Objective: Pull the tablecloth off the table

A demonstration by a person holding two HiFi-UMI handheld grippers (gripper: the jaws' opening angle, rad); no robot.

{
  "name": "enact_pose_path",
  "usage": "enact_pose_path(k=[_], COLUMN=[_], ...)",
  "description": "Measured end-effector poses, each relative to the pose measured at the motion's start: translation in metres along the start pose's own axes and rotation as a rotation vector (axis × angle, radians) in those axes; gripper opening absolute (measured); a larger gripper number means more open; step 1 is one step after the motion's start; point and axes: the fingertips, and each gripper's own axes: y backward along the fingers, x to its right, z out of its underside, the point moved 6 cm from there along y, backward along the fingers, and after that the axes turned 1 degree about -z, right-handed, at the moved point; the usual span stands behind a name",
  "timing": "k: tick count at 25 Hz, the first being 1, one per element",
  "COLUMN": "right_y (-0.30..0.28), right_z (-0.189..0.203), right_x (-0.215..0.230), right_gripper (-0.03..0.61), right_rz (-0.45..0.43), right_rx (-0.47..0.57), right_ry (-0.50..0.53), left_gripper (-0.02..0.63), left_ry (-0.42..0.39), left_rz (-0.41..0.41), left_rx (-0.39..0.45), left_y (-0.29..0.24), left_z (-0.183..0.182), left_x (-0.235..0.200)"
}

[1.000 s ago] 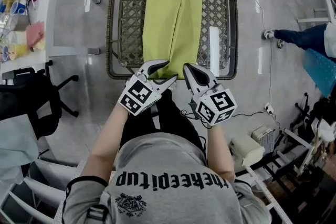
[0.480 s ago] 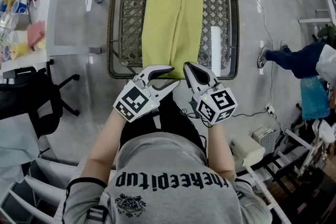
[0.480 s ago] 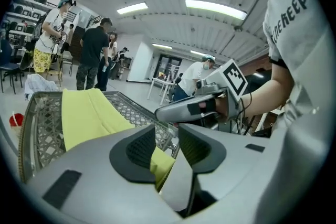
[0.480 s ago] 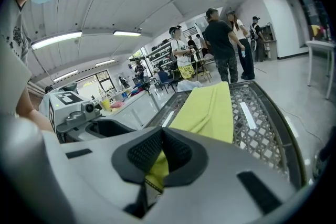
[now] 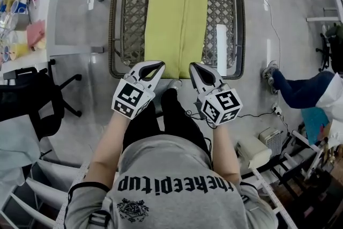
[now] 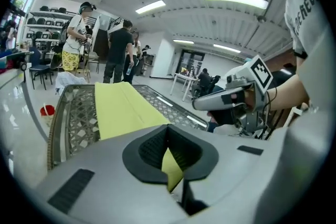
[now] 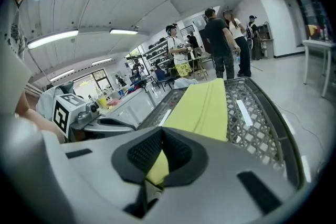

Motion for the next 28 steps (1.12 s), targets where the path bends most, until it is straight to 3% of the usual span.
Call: enact_pose_path(k=[4, 11, 14, 19, 21, 28], right_y=[-0.001, -0.001, -0.002, -0.002, -0.001, 0.0], right_z=[0.011, 0.037, 0.05, 0.069, 0.077, 0.101], right_x=[0.009, 0.024, 0.03, 0.038, 0.042, 0.057], right_gripper=[0.011, 0.015, 0.066, 0.109, 0.121, 0.172], right_rz=[0.026, 0.055, 0.06, 0.086, 0.096, 0.146], right_rx=[-0.014, -0.075, -0.113, -0.149, -0.167, -0.212], right_ry=[-0.02, -0.031, -0.041, -0.065, -0.074, -0.104], left_gripper=[0.014, 0.014, 0.015, 0.022, 0.072, 0.138], left_ry=[0.015, 0.094, 0.101, 0.151, 0.166, 0.223], left_rz=[-0.078, -0.189, -0.226, -0.222, -0.213, -0.188], left_rx=[-0.061, -0.09, -0.107, -0.132, -0.146, -0.186], left_y=[0.002, 0.01, 0.014, 0.019, 0.02, 0.017], left_z=[0.022, 0.05, 0.06, 0.076, 0.083, 0.101], left_x=[-0.015, -0.032, -0.038, -0.043, -0.043, -0.039])
